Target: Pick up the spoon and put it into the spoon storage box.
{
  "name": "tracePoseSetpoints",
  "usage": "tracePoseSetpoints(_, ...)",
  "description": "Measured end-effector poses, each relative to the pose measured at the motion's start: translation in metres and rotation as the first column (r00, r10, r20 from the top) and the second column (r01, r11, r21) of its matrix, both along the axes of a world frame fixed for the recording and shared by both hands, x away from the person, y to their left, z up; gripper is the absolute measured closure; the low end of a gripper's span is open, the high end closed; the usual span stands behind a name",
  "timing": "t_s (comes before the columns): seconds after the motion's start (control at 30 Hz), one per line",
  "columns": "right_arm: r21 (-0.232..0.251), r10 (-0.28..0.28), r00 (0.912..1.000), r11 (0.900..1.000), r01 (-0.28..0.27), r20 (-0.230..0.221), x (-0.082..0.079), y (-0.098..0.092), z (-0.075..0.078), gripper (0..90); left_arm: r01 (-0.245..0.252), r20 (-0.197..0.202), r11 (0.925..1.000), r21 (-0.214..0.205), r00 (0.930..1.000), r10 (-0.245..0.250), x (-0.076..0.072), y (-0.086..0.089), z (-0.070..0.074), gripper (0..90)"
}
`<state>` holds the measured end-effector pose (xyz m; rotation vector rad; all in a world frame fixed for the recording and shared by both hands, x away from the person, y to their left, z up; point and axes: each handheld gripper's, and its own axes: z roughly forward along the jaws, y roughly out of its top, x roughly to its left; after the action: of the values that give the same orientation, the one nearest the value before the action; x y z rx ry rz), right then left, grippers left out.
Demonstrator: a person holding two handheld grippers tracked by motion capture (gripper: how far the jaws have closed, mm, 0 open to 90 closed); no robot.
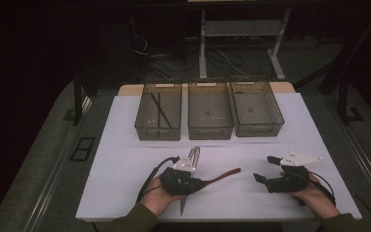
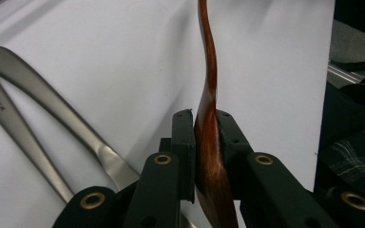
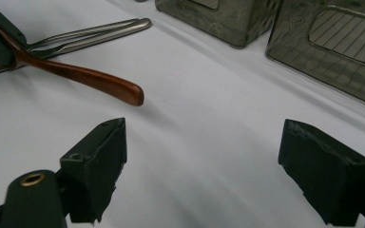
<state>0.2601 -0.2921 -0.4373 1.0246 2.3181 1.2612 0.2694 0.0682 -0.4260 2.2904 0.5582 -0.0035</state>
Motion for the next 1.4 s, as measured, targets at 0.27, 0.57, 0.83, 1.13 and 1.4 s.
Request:
tracePoseSetpoints(0.27, 0.012, 0.025, 0.9994, 0.9996, -0.024, -0.025, -0.001, 0.003, -0.001, 10.9, -0.028, 0.016, 0.999, -0.034, 0.9995, 0.029, 0.008, 0.007, 0.008, 79.5)
tracePoseSetpoints(0.57, 0.068, 0.012, 0.9986, 0.9977, -0.008, -0.051, -0.001, 0.004, -0.004, 9.0, -0.041, 0.026, 0.9973, -0.06, 0.9987, 0.043, 0.021, 0.012, 0.015, 79.5)
tracePoseSetpoints(0.83, 0.048, 0.017, 0.9986, 0.9987, -0.014, -0.05, 0.0, 0.007, -0.006, 9.0, -0.045, 0.03, 0.9957, -0.08, 0.9984, 0.048, 0.033, 0.011, 0.019, 79.5)
tracePoseSetpoints(1.13, 0.048, 0.01, 0.999, 0.9988, -0.008, -0.044, 0.0, 0.006, -0.006, 9.0, -0.05, 0.043, 0.9935, -0.102, 0.9976, 0.054, 0.043, 0.011, 0.028, 79.4)
tracePoseSetpoints(1.4, 0.046, 0.007, 0.999, 0.9989, -0.005, -0.043, 0.0, 0.005, -0.006, 9.0, -0.06, 0.062, 0.9892, -0.134, 0.9957, 0.069, 0.058, 0.011, 0.039, 79.4)
